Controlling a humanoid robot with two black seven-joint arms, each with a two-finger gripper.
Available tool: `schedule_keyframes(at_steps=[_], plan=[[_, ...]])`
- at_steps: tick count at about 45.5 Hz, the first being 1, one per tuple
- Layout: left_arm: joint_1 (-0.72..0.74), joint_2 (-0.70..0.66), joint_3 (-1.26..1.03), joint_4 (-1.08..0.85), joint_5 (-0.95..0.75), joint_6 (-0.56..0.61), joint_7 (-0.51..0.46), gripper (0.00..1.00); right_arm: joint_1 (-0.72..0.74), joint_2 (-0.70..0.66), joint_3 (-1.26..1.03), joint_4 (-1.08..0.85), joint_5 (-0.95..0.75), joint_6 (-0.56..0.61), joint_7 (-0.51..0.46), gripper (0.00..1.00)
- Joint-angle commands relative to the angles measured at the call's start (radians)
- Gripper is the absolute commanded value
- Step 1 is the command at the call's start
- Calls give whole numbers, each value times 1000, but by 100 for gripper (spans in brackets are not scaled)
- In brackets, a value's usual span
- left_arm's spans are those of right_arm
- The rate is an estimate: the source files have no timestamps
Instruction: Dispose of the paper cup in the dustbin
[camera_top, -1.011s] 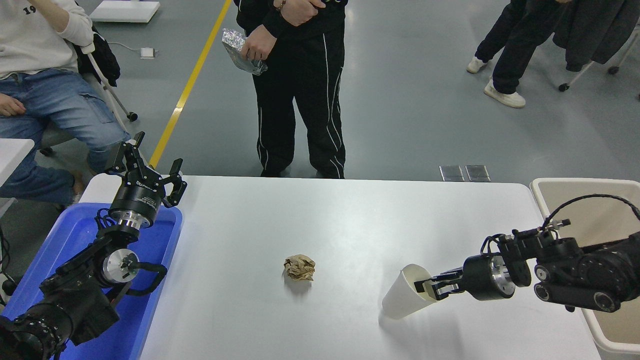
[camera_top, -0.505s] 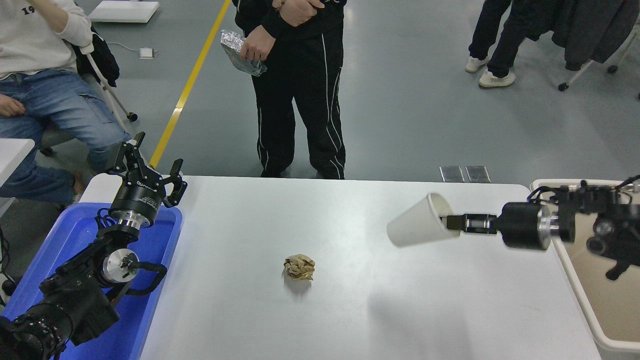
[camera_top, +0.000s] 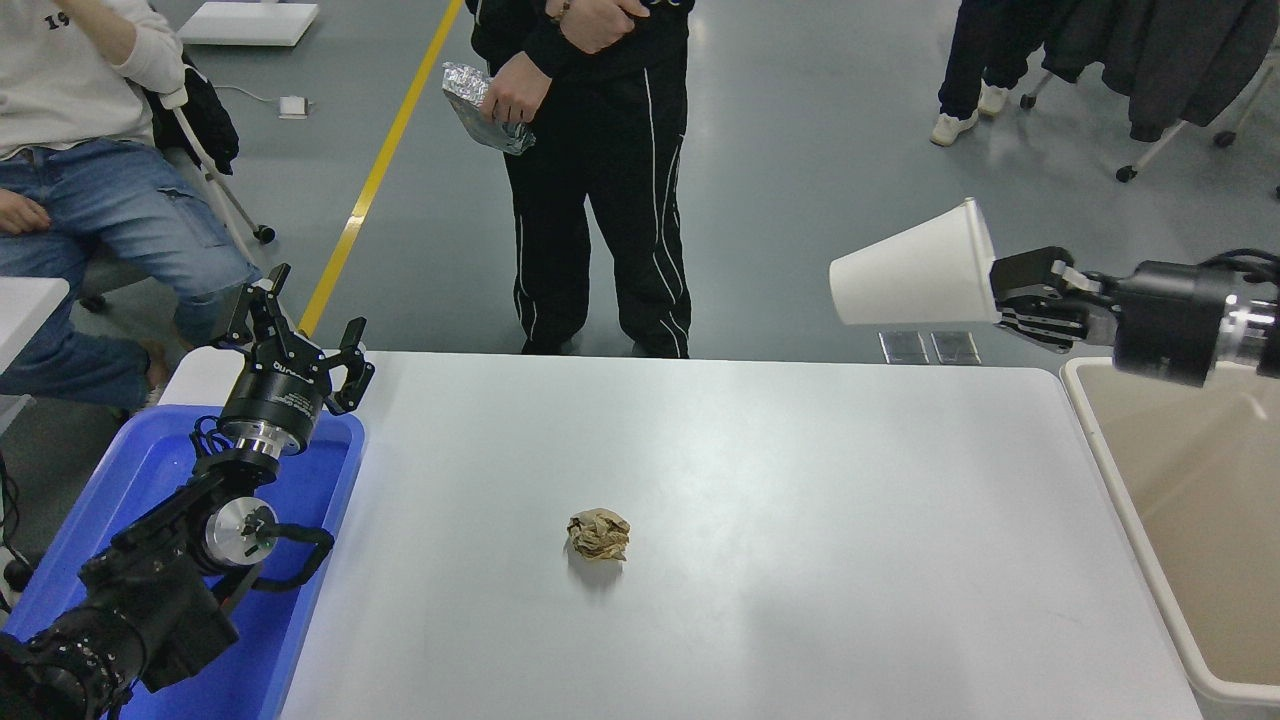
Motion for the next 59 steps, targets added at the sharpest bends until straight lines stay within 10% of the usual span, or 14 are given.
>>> schedule_keyframes(at_steps=[1,27,45,59], plan=[[0,0,0,0,0,0,0,100,-35,9,26,-166,83,19,-1,0],[0,0,0,0,0,0,0,100,-275,433,-15,-1338,200,9,-80,0],[0,0,0,1,0,0,0,100,-402,536,-35,-1416,203,-202,-447,0],[0,0,0,0,0,0,0,100,-514,654,-25,-1416,203,-340,-495,0]])
